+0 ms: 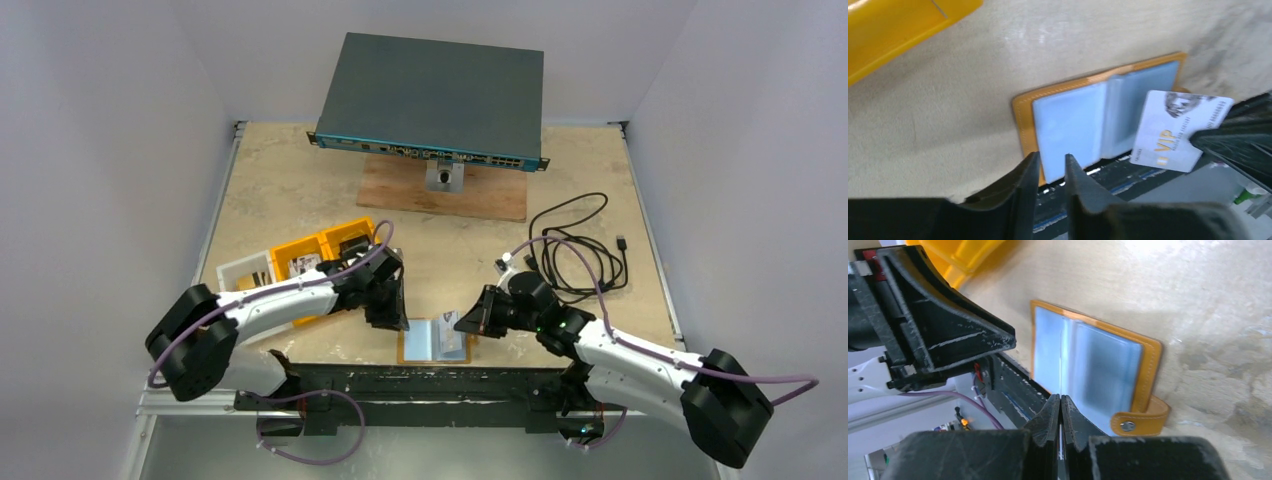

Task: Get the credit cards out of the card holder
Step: Place the credit card in the storage box.

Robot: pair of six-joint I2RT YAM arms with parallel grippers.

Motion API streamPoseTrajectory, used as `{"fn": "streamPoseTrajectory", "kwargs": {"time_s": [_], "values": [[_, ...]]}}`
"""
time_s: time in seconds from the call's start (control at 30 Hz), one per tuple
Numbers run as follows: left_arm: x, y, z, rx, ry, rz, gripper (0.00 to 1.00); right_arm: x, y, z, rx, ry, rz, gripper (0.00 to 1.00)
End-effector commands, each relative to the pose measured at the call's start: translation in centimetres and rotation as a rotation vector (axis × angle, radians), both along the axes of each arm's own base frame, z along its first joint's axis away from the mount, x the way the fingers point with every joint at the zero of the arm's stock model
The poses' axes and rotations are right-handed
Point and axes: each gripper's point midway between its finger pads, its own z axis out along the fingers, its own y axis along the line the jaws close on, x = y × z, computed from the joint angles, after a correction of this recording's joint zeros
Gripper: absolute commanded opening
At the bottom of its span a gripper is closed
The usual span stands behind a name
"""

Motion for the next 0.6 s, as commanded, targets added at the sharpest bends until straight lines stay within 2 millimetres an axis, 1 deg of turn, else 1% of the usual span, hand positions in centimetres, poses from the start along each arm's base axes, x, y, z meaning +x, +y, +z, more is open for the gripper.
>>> {"fn": "streamPoseTrajectory", "kwargs": {"time_s": [0.0,0.1,0.17,0.3,0.43,0.5,0.57], "values": [[1.5,-0.9,5.7,-0.112,-0.146,-0.031,0.31,1.5,1.1,3.7,0.059,-0.068,-0.011,0.00],[1.4,-0.3,7.6,-0.155,-0.184,-0.040,0.39,1.8,1.7,5.1,0.094,-0.078,-0.007,0.00],[1.5,-0.1,8.9,-0.214,-0.201,-0.046,0.44,2.1,2.5,6.3,0.139,-0.088,0.004,0.00],[1.4,-0.1,10.5,-0.350,-0.213,-0.067,0.52,2.7,4.1,9.0,0.249,-0.106,0.045,0.00],[1.5,-0.2,11.9,-0.499,-0.206,-0.058,0.55,3.1,5.4,11.4,0.377,-0.110,0.092,0.00],[1.7,-0.3,12.6,-0.565,-0.205,-0.053,0.55,3.1,5.8,12.1,0.420,-0.103,0.107,0.00],[1.7,-0.6,12.9,-0.599,-0.201,-0.058,0.55,3.1,6.2,12.7,0.459,-0.098,0.121,0.00]]}}
